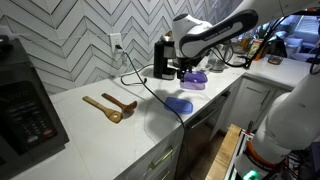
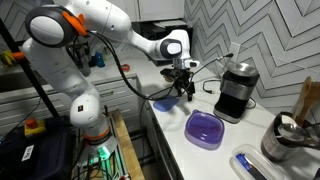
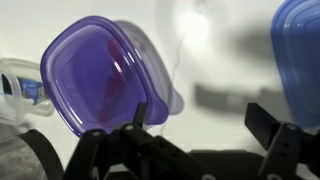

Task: Pick up the purple lid and put it on the kitchen counter, pick up the toothbrushes from the lunch box and put them in the rectangular lunch box to the right

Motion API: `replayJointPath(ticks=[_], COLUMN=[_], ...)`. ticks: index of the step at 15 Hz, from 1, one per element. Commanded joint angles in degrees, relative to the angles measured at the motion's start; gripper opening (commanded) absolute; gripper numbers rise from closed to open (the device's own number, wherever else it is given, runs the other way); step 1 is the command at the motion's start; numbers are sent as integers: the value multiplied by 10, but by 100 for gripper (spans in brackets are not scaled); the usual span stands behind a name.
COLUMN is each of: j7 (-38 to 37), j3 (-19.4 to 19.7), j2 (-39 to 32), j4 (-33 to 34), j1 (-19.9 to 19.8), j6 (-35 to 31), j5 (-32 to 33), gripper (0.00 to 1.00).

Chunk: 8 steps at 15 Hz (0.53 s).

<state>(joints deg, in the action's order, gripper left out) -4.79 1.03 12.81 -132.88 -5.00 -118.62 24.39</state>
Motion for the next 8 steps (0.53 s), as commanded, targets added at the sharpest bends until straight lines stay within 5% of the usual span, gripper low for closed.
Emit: replayJointPath(ticks=[1,8], j7=[-15,-33], j3=[1,0], j2=[-7,-22], j4=[1,0], j1=[1,-2], j6=[-13,-34], j5=[15,38], gripper=[100,100])
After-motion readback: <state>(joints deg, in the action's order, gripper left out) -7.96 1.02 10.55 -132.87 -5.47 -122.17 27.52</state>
